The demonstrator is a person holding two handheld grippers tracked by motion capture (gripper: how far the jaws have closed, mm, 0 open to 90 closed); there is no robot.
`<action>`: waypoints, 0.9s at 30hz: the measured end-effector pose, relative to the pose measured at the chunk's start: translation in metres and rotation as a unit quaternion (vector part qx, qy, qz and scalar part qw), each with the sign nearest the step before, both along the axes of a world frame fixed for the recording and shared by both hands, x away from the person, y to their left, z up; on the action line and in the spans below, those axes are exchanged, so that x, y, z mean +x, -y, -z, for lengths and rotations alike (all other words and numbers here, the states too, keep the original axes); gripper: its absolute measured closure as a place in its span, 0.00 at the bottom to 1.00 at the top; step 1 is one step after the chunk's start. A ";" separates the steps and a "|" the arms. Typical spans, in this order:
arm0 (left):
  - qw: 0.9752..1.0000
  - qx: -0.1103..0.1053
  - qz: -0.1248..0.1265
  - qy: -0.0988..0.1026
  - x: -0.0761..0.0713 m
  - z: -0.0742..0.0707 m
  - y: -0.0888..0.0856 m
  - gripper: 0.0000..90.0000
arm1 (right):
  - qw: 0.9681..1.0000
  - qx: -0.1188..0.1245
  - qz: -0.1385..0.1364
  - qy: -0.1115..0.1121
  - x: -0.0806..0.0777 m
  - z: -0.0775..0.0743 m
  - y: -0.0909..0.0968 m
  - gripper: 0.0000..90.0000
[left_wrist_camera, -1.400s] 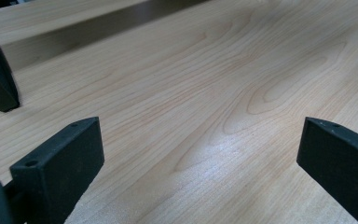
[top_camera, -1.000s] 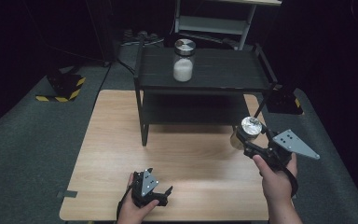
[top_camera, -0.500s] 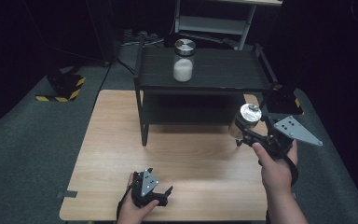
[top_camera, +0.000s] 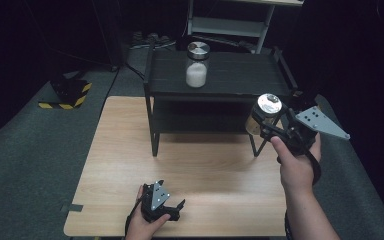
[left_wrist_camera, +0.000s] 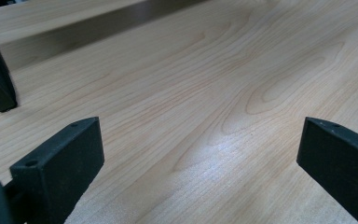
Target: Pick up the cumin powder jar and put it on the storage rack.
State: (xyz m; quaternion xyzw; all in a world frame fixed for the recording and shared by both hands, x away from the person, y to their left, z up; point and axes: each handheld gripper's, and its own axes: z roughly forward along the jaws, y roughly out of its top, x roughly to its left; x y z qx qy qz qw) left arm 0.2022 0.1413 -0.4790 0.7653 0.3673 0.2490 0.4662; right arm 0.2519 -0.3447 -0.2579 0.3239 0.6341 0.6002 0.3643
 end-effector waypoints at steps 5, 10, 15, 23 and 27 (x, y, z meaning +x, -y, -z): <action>1.000 0.001 0.002 0.000 0.001 0.000 0.000 0.01 | 1.000 0.002 0.003 0.005 0.006 -0.007 -0.005 0.36; 1.000 0.000 0.003 0.000 0.001 0.000 -0.001 0.01 | 1.000 0.010 0.007 0.005 0.012 -0.013 -0.009 0.36; 1.000 -0.001 0.003 0.000 0.001 0.000 -0.001 0.01 | 1.000 0.019 0.010 0.005 0.019 -0.020 -0.011 0.36; 1.000 -0.001 0.005 0.000 0.001 0.000 -0.002 0.01 | 0.999 0.022 0.018 0.015 0.027 -0.033 -0.017 0.36; 1.000 -0.002 0.005 0.000 0.001 0.000 -0.002 0.01 | 0.999 0.022 0.022 0.016 0.032 -0.039 -0.020 0.36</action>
